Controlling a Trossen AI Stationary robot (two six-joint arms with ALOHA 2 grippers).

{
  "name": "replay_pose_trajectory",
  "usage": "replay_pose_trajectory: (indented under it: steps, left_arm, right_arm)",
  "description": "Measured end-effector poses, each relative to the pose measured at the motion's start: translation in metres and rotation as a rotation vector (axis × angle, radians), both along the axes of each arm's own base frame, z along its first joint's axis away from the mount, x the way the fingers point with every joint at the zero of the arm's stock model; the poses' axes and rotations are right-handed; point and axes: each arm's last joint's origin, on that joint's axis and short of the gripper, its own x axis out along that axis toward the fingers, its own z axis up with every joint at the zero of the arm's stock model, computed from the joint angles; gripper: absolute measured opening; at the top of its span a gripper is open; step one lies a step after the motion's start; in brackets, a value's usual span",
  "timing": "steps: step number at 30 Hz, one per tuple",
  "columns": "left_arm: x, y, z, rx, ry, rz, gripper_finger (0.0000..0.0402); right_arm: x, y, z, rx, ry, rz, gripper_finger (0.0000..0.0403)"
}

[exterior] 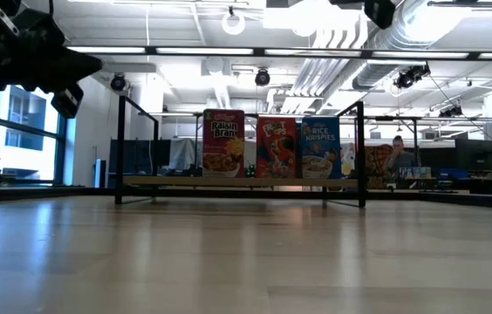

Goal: Stack cereal on shelf
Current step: Return to Home Position

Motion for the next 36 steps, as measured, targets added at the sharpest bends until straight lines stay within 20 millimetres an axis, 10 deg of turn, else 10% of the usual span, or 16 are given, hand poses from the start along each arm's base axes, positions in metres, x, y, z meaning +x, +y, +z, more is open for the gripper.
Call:
replay_pose_trajectory:
  steps: [8, 23, 36]
  left_arm:
    - [0.001, -0.001, -0.001, 0.016, 0.018, -0.030, 0.0000]
    - [0.001, -0.001, -0.002, 0.017, 0.020, -0.030, 0.0000]
    - [0.001, -0.001, -0.001, 0.017, 0.018, -0.027, 0.0000]
  right_arm:
    - [-0.034, -0.001, -0.014, 0.009, -0.063, 0.053, 0.0000]
    - [-0.112, -0.007, -0.107, -0.059, -0.422, 0.075, 0.0000]
    - [-0.130, -0.008, -0.148, -0.151, -0.519, 0.123, 0.0000]
